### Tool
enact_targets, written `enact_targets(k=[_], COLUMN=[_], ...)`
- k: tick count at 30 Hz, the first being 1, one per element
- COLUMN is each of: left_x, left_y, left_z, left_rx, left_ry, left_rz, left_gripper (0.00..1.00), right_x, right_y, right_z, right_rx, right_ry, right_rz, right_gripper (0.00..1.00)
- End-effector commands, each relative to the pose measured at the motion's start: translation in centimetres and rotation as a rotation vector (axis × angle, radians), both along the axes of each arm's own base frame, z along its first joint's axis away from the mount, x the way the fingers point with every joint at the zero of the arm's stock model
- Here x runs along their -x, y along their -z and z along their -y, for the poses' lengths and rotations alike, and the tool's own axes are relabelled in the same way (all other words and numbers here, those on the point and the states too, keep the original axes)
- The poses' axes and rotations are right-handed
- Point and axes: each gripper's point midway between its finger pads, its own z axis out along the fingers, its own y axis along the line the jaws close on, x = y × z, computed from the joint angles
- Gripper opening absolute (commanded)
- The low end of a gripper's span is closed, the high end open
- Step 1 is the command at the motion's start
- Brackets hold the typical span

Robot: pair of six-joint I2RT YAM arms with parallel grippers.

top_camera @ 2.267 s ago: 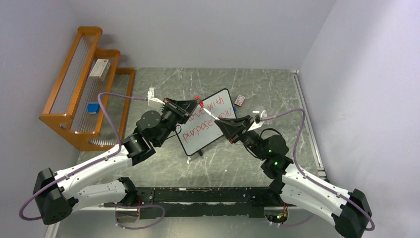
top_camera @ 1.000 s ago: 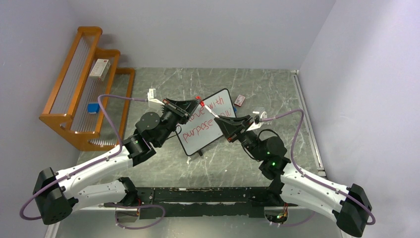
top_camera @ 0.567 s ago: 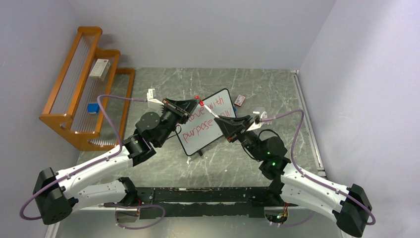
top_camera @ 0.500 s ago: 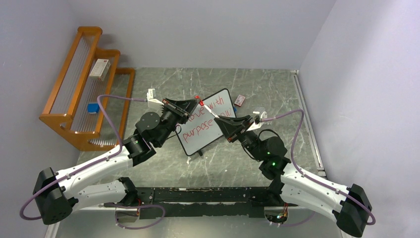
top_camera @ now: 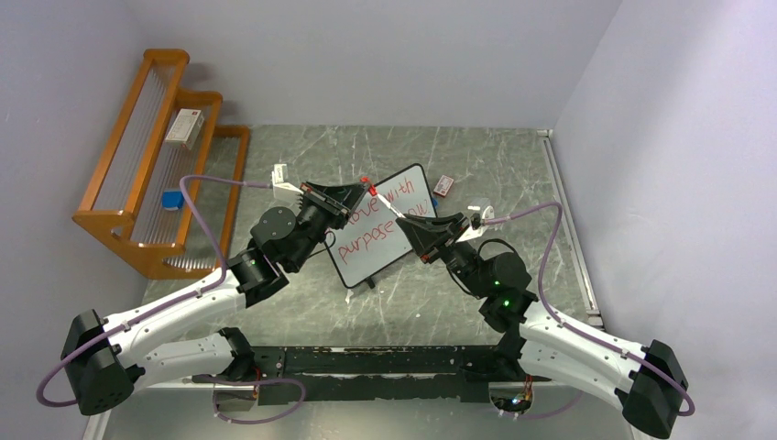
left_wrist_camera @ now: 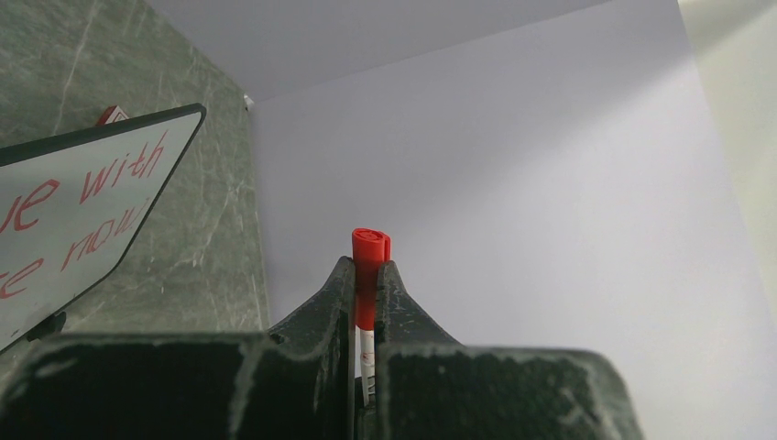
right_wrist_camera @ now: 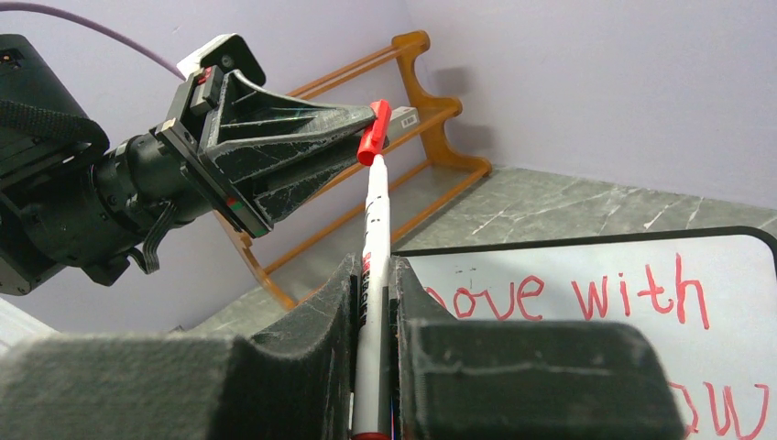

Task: Write a sentence on the whiteboard
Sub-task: Close the whiteboard marker at the center of the board.

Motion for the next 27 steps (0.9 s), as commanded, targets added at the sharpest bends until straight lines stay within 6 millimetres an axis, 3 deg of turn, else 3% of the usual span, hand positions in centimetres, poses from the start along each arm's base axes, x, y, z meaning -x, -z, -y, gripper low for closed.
enact_targets(k=[1,10,27], left_x=[-0.5,-0.8,-0.1], left_y=[-1.2,-1.4,-1.5], left_z=[-0.5,-1.0,0.1], left_rx=[0.023,0.01,0.023], left_ry=[-0.033,-0.062,0.003], left_rz=[0.035,0.044,0.061], left_gripper=[0.05,0.05,0.05], right_x=[0.6,0.4,-0.1], right_y=[-1.8,-1.6,-1.8], right_z=[-0.1,-0.1,0.0], right_rx=[-0.037,-0.039,-0.066], right_ry=[-0.022,-0.017,0.005], right_rz=[0.033,0.025,0.022], right_gripper=[0.0,0.0,0.0])
